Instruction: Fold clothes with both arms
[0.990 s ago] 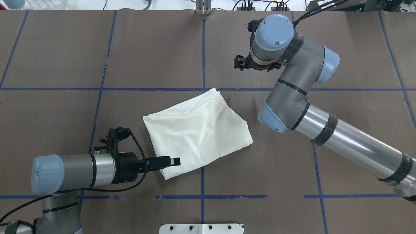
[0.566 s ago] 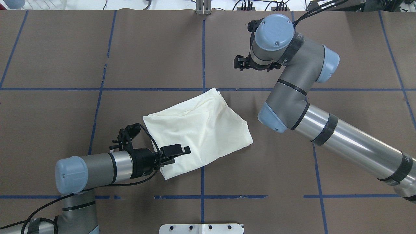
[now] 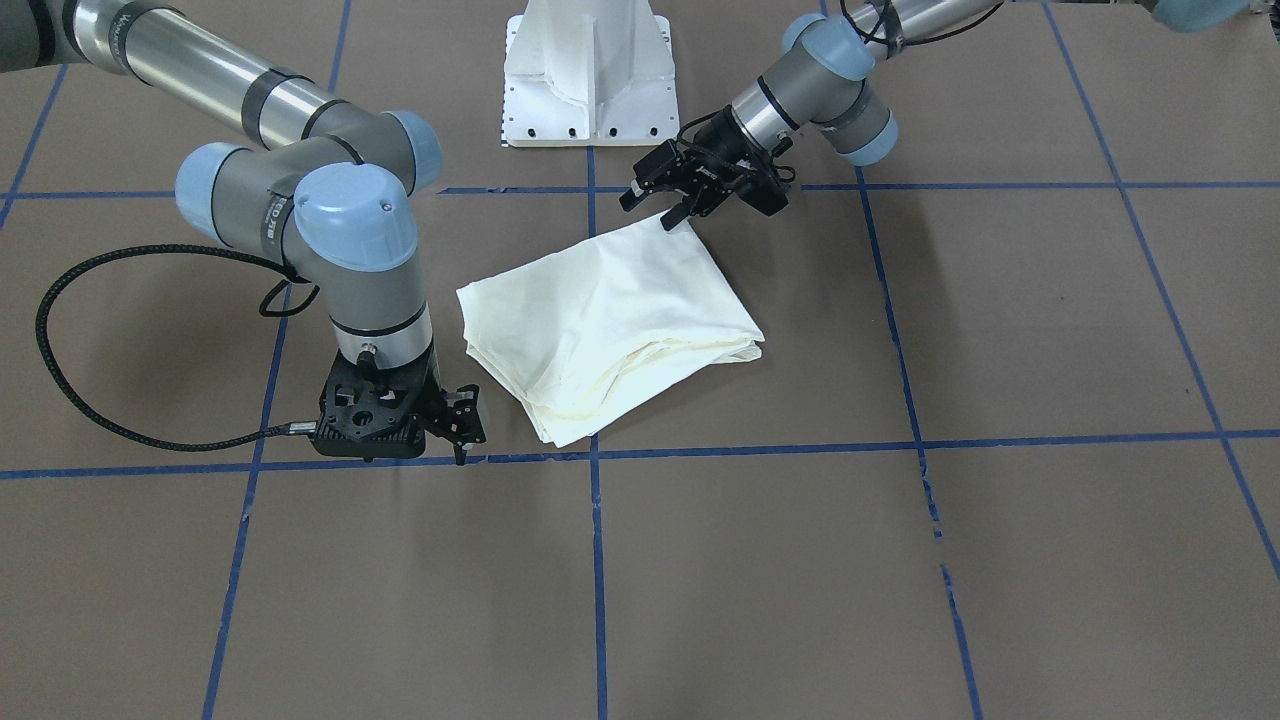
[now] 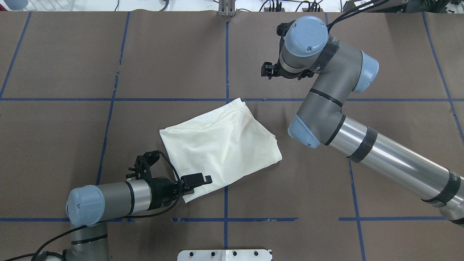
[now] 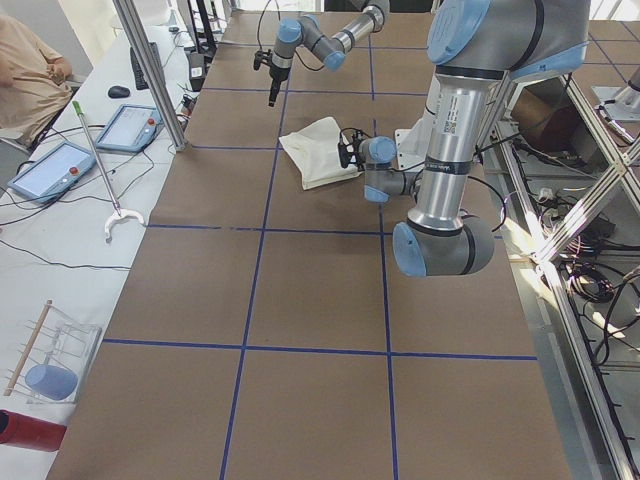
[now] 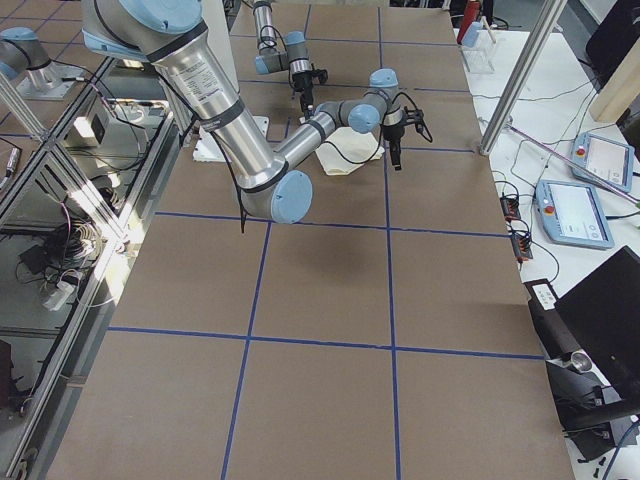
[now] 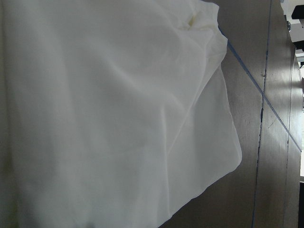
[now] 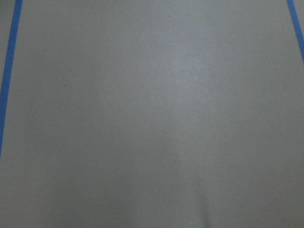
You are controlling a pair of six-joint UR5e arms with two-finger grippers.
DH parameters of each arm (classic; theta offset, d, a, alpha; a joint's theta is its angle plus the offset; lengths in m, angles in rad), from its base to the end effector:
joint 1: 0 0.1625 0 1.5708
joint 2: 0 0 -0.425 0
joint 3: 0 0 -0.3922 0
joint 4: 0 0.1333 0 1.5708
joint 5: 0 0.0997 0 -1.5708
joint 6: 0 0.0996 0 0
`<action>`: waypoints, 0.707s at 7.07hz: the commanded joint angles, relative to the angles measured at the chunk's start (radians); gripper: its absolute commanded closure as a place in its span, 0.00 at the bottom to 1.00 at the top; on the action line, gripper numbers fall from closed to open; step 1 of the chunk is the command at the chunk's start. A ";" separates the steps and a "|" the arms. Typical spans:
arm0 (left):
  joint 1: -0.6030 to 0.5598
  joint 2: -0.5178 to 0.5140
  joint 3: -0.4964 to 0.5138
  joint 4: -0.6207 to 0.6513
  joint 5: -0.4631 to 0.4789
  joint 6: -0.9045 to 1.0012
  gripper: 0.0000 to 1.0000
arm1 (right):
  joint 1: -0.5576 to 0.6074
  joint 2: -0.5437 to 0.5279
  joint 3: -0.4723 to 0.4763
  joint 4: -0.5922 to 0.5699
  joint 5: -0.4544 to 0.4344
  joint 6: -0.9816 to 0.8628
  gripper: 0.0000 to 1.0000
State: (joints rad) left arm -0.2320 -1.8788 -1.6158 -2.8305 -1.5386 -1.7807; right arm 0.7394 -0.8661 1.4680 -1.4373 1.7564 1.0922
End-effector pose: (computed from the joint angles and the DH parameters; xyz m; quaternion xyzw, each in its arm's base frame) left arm 0.5449 -0.2690 0.3281 0.0191 0.7215 -0.1630 0.6727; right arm -0.4680 -0.5823 0.2699 0.1338 -0.3430 0.0878 0.9256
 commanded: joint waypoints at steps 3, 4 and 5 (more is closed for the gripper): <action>0.011 -0.005 0.002 -0.001 0.031 0.006 0.00 | 0.000 -0.001 0.000 0.000 0.000 0.000 0.00; 0.007 -0.002 -0.047 0.006 0.028 0.010 0.00 | 0.000 -0.001 0.000 0.000 0.000 0.000 0.00; -0.009 -0.002 -0.059 0.014 0.026 0.014 0.00 | 0.000 -0.001 0.002 0.000 0.000 0.002 0.00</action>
State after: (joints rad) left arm -0.2274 -1.8815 -1.6467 -2.8250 -1.5101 -1.7713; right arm 0.7394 -0.8667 1.4684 -1.4373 1.7564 1.0926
